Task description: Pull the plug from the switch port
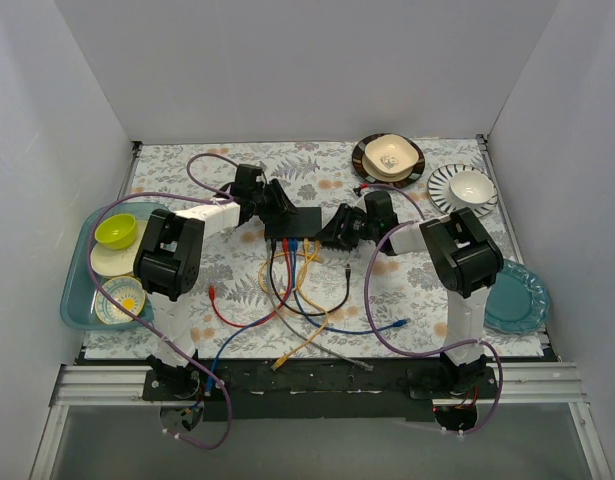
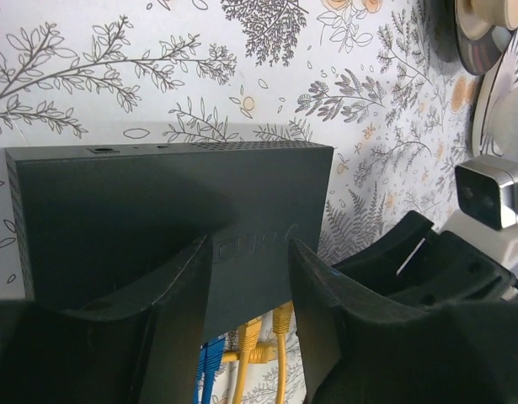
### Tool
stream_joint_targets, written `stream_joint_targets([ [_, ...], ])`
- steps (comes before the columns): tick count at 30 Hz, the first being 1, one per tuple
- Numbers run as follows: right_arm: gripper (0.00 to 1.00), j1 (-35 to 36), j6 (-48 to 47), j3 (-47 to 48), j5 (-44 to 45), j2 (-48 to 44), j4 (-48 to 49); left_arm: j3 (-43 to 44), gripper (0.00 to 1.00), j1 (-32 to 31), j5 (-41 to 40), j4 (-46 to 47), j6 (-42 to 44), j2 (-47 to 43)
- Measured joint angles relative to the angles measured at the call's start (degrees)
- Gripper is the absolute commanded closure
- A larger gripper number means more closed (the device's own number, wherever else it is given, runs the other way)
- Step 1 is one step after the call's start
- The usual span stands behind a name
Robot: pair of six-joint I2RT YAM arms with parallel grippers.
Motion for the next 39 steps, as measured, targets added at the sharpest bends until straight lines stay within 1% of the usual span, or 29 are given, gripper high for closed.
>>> stream_joint_targets([
  [6, 0.55, -1.6, 2.1, 1.1, -1.2, 2.0, 1.4, -0.6, 0.59, 0.0, 0.1, 0.4, -2.2, 0.0],
  [7, 0.58, -1.7, 2.3, 1.2, -1.4, 2.2, 1.6, -0.6, 0.59, 0.0, 0.1, 0.5, -2.4, 0.0],
  [11, 0.60, -2.1, 3.2, 1.3, -2.3, 3.3, 3.0, -0.9, 0.59, 0.0, 0.3, 0.9, -2.9, 0.0],
  [12, 0.59, -2.1, 3.3, 1.4, -2.5, 3.5, 3.1, -1.0, 0.59, 0.0, 0.3, 1.0, -2.9, 0.0],
  [16, 0.47, -2.1, 3.6, 1.6, -3.7, 3.8, 3.6, -1.5, 0.59, 0.0, 0.7, 1.9, -3.3, 0.0],
  [19, 0.46, -1.9, 3.7, 0.6, -4.5, 3.3, 4.8, -1.5, 0.59, 0.1, 0.7, 2.0, -3.6, 0.0],
  [21, 0.46, -1.7, 3.9, -0.3, -5.0, 2.8, 5.3, -1.6, 0.59, 0.1, 0.8, 2.1, -3.9, 0.0],
  [25, 0.52, -1.3, 4.2, -0.7, -5.2, 2.8, 5.6, -1.6, 0.59, 0.2, 0.9, 2.1, -4.2, 0.0],
  [34, 0.56, -0.7, 4.8, 0.0, -5.3, 3.3, 4.2, -2.2, 0.59, 0.4, 1.3, 3.0, -5.1, 0.0],
  [39, 0.58, -0.7, 7.8, 1.1, -5.9, 5.0, 5.4, -2.7, 0.59, 0.4, 1.4, 3.2, -5.3, -0.3],
])
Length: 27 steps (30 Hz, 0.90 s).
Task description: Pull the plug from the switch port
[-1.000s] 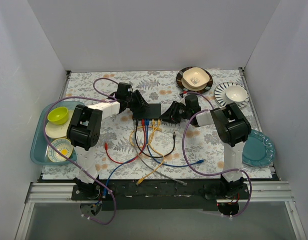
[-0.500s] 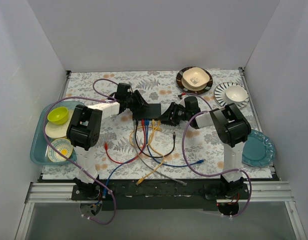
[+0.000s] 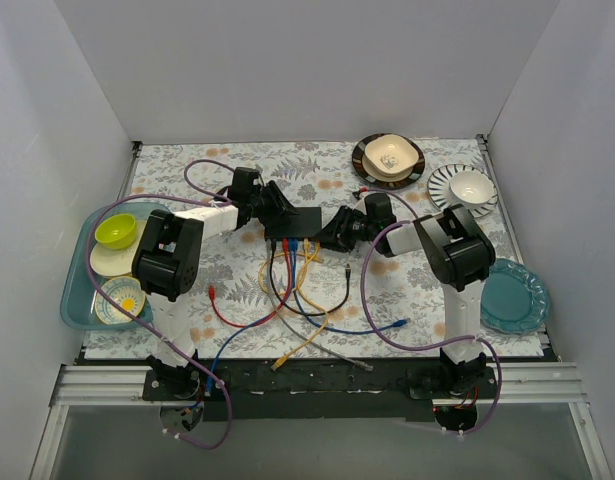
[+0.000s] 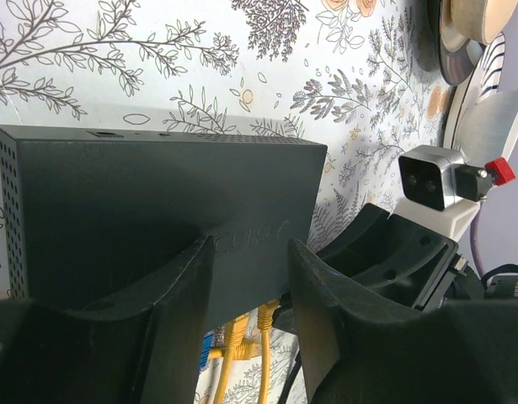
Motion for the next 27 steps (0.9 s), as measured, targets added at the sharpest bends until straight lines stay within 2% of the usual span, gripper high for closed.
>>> stream_joint_targets([
  [8, 0.62, -0.4, 7.1, 0.1, -1.3, 2.3, 3.6, -0.8, 0.59, 0.0, 0.0, 0.6, -0.1, -0.4],
  [14, 0.70, -0.5, 9.6, -0.4, -1.1, 2.8, 5.0, -1.5, 0.59, 0.0, -0.1, 1.0, -0.1, -0.9],
  [17, 0.80, -0.8, 10.7, -1.2, -1.2, 3.1, 7.2, -1.8, 0.59, 0.0, 0.0, 1.2, -0.1, -1.0],
  [21, 0.99, -0.9, 10.4, -2.2, -1.4, 3.3, 9.8, -2.3, 0.59, 0.0, 0.0, 1.7, -0.2, -1.3],
  [27, 0.99, -0.9, 9.8, -2.4, -1.0, 3.9, 10.6, -6.5, 0.58, 0.0, 2.8, 3.3, -1.9, -3.8],
])
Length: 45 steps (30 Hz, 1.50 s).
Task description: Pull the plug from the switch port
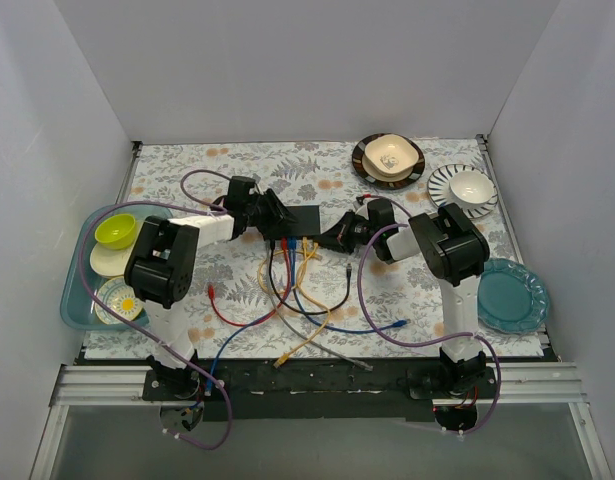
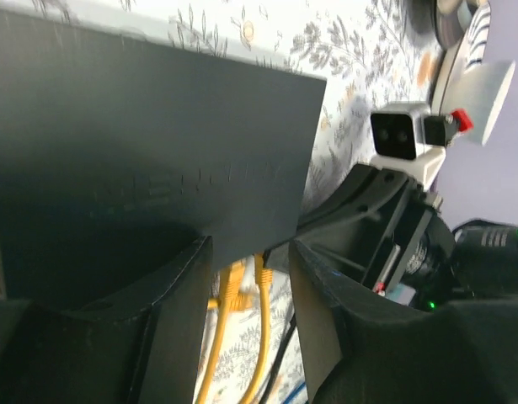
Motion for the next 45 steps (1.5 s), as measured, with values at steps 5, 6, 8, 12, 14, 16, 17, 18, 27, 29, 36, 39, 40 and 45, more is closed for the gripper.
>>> stream_joint_targets([
  [5, 0.99, 0.0, -2.7, 0.2, -0.1, -0.1, -1.0, -3.9, 0.59, -0.7, 5.1, 2.8, -2.8, -1.4],
  [6, 0.99, 0.0, -3.4, 0.4, 0.0, -0.3, -1.5, -4.1, 0.58, -1.1, 5.5, 3.0, -3.1, -1.4],
  [8, 0.99, 0.0, -5.0, 0.6, 0.0, -0.8, -3.0, -4.7, 0.59, -1.8, 6.2, 3.2, -3.8, -1.4],
  [12, 0.99, 0.1, -8.3, 0.6, 0.0, -2.1, -6.5, -5.0, 0.59, -2.7, 6.9, 3.4, -4.9, -0.3],
  [14, 0.99, 0.2, -9.9, 0.5, 0.0, -2.9, -8.2, -4.9, 0.59, -2.7, 7.5, 4.0, -5.7, 1.0],
  [16, 0.99, 0.4, -11.0, 0.3, 0.3, -3.6, -9.3, -4.7, 0.59, -2.7, 8.5, 4.3, -6.3, 1.6],
  [17, 0.99, 0.4, -11.5, 0.0, 0.4, -3.9, -9.5, -4.6, 0.59, -2.7, 8.7, 4.3, -6.4, 1.7],
  [18, 0.99, 0.4, -11.9, -0.4, 0.4, -4.2, -9.7, -4.6, 0.59, -2.7, 8.9, 4.2, -6.6, 1.8],
  [27, 0.99, 0.4, -15.7, -1.9, 0.6, -6.3, -12.4, -2.5, 0.60, -3.1, 9.5, 2.1, -7.8, 3.1],
  [29, 0.99, 0.3, -16.5, -2.3, 0.8, -6.8, -12.9, -2.1, 0.60, -3.1, 9.6, 1.7, -8.2, 3.3],
  [36, 0.99, 0.1, -19.7, -3.5, -0.7, -8.6, -16.1, -1.7, 0.60, -3.6, 9.8, 1.5, -9.0, 3.6],
  [39, 0.99, 0.2, -20.8, -3.5, -5.0, -8.5, -18.7, -1.4, 0.60, -3.4, 9.2, 2.4, -9.2, 4.0],
  [40, 0.99, 0.2, -21.1, -3.5, -6.2, -8.3, -19.3, -1.4, 0.60, -3.4, 9.0, 2.7, -9.4, 4.1],
  [45, 0.99, 0.8, -22.3, -3.6, -9.7, -8.2, -22.5, -1.4, 0.60, -3.4, 8.7, 3.0, -9.9, 4.1],
])
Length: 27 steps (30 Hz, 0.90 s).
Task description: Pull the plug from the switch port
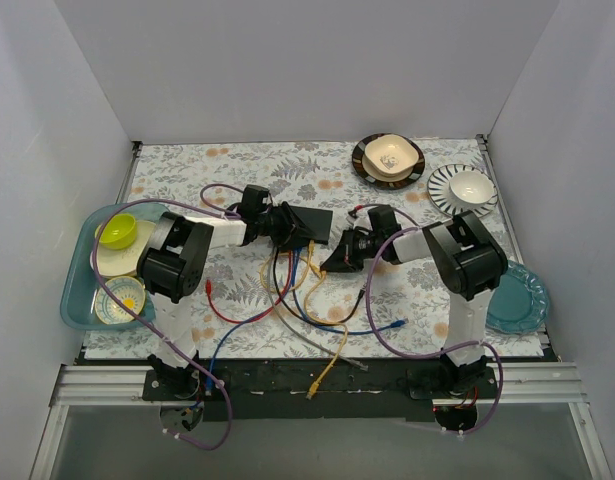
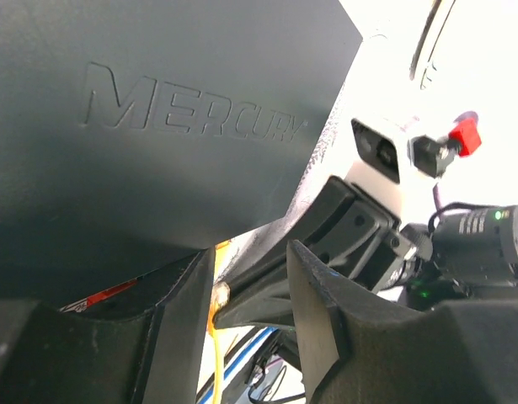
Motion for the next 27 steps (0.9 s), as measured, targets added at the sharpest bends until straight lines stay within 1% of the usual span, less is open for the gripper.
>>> stream_joint_targets([
  [2, 0.99, 0.1, -0.6, -1.2, 2.2, -2.3, -2.4, 0.0, 0.60, 0.0, -0.1, 0.0, 0.0, 0.0],
  [4, 0.99, 0.1, -2.5, -3.0, 7.7, -7.3, -8.1, 0.0, 0.59, 0.0, -0.5, -0.2, 0.2, -0.3],
  [5, 0.94, 0.1, -3.6, -3.6, 11.6, -10.2, -11.6, 0.0, 0.58, 0.0, -1.0, -0.5, 0.4, -0.6],
  [6, 0.83, 0.0, -4.8, -4.0, 15.1, -12.5, -14.6, 0.0, 0.57, 0.1, -1.4, -0.9, 0.7, -1.0],
  [7, 0.69, -0.1, -5.9, -4.3, 18.8, -15.0, -17.7, 0.0, 0.56, 0.2, -2.0, -1.4, 1.1, -1.5],
  [8, 0.45, -0.4, -7.3, -4.3, 23.4, -17.9, -21.2, 0.0, 0.55, 0.4, -2.9, -2.2, 1.6, -2.3],
  [9, 0.38, -0.4, -7.9, -4.3, 26.4, -19.8, -23.1, 0.0, 0.54, 0.6, -3.3, -2.5, 2.0, -2.8],
  [11, 0.26, -0.7, -9.3, -4.3, 31.1, -23.1, -25.7, 0.0, 0.53, 1.1, -5.0, -3.9, 3.3, -4.0],
  [12, 0.25, -0.8, -9.9, -4.3, 33.3, -25.0, -26.4, 0.2, 0.53, 1.3, -5.8, -4.6, 3.8, -4.4],
  [14, 0.24, -0.8, -10.1, -3.9, 35.1, -27.0, -26.6, 0.6, 0.52, 1.7, -7.1, -5.9, 4.6, -5.2],
  [16, 0.24, -0.5, -10.1, -2.2, 35.6, -27.1, -26.6, 1.3, 0.52, 1.9, -8.5, -6.4, 5.3, -5.9],
  [17, 0.28, -0.3, -10.1, -0.8, 35.5, -26.4, -26.4, 1.7, 0.52, 1.9, -9.1, -6.6, 5.5, -6.2],
  [19, 0.32, 0.4, -10.1, 2.3, 34.6, -24.2, -24.8, 2.8, 0.52, 2.4, -10.3, -6.7, 5.8, -6.5],
  [22, 0.41, 2.0, -9.2, 7.0, 31.1, -19.2, -20.2, 4.1, 0.52, 3.2, -11.4, -6.4, 5.9, -6.5],
  [23, 0.47, 2.5, -9.0, 8.0, 30.1, -17.6, -18.8, 4.2, 0.53, 3.5, -11.7, -6.4, 5.8, -6.5],
  [27, 0.53, 4.6, -6.1, 11.0, 25.3, -9.8, -13.8, 5.1, 0.54, 5.4, -12.0, -6.2, 5.5, -5.3],
])
